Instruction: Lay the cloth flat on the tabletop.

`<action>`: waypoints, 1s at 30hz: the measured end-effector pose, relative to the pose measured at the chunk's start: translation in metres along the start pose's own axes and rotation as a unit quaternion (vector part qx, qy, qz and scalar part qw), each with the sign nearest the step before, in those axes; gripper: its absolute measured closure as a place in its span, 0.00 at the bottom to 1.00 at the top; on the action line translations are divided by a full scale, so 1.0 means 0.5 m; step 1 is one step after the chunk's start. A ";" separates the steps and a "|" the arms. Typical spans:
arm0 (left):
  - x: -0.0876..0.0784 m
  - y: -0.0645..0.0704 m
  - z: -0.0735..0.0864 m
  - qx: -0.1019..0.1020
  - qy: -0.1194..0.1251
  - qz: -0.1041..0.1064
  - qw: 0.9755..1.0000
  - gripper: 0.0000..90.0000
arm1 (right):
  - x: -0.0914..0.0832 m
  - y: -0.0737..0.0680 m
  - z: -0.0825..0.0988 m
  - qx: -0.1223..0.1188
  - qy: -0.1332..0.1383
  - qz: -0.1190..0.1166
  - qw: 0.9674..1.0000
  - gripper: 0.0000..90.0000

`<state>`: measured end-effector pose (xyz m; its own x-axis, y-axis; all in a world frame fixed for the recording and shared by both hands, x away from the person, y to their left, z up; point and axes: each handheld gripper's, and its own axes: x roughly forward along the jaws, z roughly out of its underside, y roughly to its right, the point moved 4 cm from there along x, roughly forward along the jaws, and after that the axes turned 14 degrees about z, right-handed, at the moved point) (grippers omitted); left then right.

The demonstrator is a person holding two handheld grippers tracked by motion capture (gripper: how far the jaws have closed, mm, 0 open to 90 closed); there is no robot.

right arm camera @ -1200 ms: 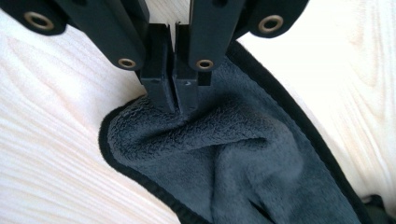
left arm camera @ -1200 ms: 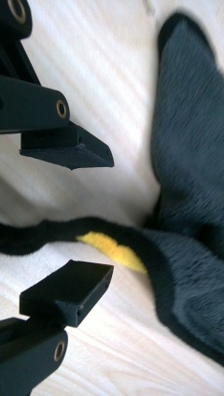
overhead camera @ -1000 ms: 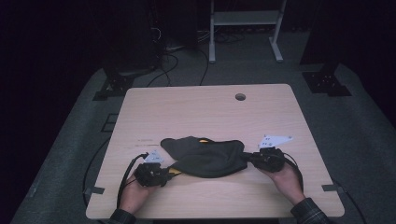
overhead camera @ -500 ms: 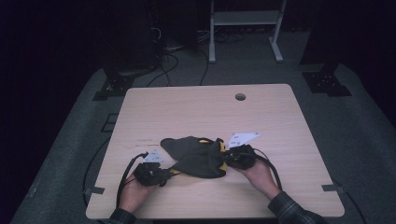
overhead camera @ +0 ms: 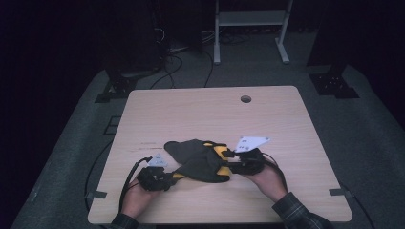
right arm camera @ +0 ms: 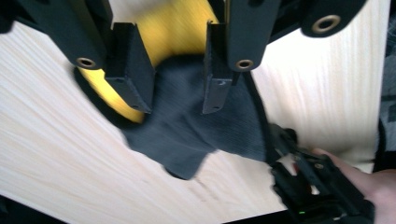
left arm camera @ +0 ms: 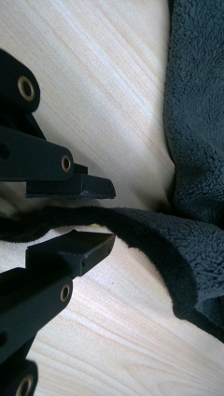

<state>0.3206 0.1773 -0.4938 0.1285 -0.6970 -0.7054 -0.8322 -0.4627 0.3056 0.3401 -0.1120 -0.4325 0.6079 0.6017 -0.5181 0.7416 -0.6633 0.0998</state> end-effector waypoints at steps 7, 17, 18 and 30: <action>0.002 -0.001 -0.004 -0.001 0.005 0.003 1.000 0.78 | 0.005 0.036 0.039 0.054 -0.022 -0.026 0.998 0.59; 0.004 0.002 -0.004 0.001 -0.002 0.004 1.000 0.80 | 0.039 0.012 0.040 0.057 -0.034 -0.049 0.997 0.52; 0.004 0.002 -0.003 0.002 -0.002 0.004 1.000 0.80 | 0.034 0.013 0.038 0.041 -0.030 -0.037 0.998 0.52; 0.004 0.001 -0.004 0.000 -0.001 0.003 1.000 0.79 | 0.034 0.027 0.037 0.078 -0.020 -0.062 0.995 0.53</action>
<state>0.3215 0.1748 -0.4937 0.1222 -0.6988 -0.7048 -0.8334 -0.4579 0.3095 0.3552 -0.1191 -0.4555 0.5006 0.6669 -0.5519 0.7548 -0.6485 -0.0990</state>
